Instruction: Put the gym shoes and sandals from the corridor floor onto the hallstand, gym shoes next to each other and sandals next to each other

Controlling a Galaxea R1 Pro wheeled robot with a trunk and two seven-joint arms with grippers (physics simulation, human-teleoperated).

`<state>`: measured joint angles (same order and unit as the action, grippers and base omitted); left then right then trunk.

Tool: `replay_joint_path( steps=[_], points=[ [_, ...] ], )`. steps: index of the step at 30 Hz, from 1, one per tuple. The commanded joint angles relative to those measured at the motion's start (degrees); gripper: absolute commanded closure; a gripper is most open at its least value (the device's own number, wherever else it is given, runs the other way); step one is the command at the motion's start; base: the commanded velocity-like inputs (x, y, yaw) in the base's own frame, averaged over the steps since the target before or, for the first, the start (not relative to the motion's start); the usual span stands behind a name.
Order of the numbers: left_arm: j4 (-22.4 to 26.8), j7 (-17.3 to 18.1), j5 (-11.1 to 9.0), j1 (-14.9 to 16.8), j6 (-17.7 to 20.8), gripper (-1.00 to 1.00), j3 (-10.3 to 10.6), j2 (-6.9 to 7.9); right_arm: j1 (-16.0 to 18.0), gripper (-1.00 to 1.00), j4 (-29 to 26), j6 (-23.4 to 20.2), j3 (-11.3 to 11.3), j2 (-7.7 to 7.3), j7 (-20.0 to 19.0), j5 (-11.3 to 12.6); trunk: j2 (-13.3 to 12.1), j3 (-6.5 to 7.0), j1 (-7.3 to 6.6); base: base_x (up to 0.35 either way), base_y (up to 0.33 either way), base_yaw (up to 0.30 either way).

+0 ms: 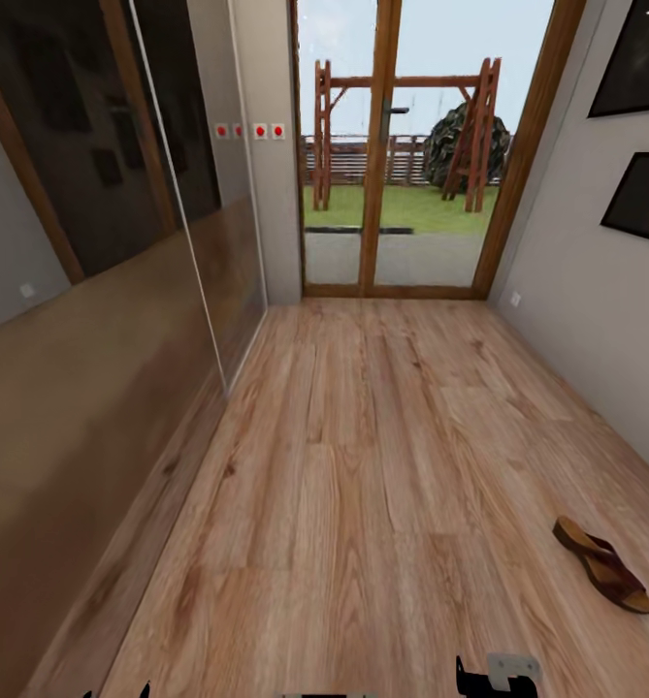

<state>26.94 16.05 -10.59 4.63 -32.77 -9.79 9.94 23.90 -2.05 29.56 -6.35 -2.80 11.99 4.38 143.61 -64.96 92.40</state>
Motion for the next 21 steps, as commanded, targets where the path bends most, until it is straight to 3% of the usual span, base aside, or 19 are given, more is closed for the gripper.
replay_joint_path(
  steps=[1, 21],
  points=[
    [0.0, 0.6, -0.5, 0.0, 0.0, -1.0, -0.1, -0.01, 0.0, -1.0, 0.0, 0.1, -0.5, -0.01, 0.2, 0.5, 0.0, -0.05, 0.02, 0.337, 0.0, 0.0],
    [0.0, 0.6, -0.6, 0.0, 0.0, -1.0, -0.1, -0.01, 0.0, -1.0, 0.0, 0.1, -0.5, -0.04, 0.1, 0.5, 0.0, -0.05, 0.02, 0.337, 0.0, 0.0]
  ],
)
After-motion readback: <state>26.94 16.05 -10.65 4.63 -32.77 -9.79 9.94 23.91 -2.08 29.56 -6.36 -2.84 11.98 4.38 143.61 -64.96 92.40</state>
